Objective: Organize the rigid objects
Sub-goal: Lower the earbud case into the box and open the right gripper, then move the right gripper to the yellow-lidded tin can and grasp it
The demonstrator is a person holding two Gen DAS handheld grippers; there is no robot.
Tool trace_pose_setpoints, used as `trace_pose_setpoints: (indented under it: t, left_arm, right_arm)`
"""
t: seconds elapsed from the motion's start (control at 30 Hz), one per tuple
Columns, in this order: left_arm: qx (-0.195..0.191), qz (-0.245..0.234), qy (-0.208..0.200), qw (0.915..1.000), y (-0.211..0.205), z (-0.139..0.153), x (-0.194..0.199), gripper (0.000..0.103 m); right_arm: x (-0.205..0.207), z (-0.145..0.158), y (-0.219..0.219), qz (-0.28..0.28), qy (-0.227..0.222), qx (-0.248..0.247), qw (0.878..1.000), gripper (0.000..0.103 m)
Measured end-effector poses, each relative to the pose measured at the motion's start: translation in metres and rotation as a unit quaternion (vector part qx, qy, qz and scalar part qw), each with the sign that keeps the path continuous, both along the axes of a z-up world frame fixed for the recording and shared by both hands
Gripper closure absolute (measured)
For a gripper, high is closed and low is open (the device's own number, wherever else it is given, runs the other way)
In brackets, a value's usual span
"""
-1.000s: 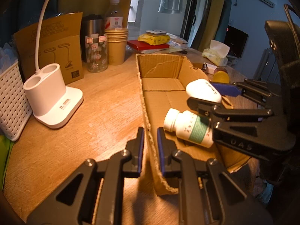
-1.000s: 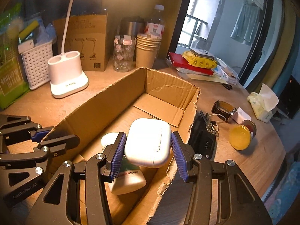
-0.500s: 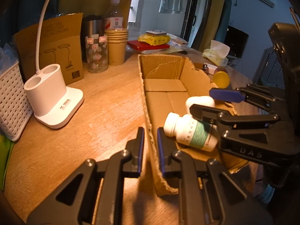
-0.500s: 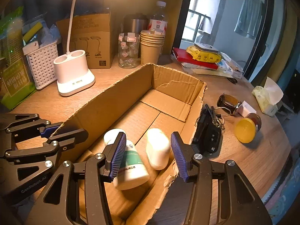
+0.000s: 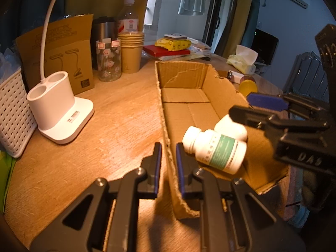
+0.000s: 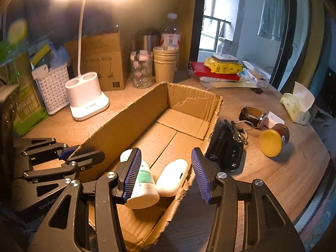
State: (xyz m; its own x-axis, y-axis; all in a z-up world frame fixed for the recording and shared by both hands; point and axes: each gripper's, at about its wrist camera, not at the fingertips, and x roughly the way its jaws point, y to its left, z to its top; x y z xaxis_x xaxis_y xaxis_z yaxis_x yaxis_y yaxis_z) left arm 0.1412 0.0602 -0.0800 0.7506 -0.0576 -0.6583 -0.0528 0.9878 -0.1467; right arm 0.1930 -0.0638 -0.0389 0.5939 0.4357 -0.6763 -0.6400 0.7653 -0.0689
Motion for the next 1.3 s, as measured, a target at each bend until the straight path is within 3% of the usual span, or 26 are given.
trace_pose_setpoints:
  t: [0.8,1.3]
  left_arm:
    - [0.000,0.000,0.000,1.0000,0.000,0.000,0.000,0.088]
    - [0.000,0.000,0.000,1.0000,0.000,0.000,0.000,0.088]
  right_arm:
    - [0.024,0.018,-0.061,-0.075,-0.016,0.045,0.996,0.050]
    - [0.060,0.008,-0.096,-0.136,-0.026,0.035,0.990,0.038]
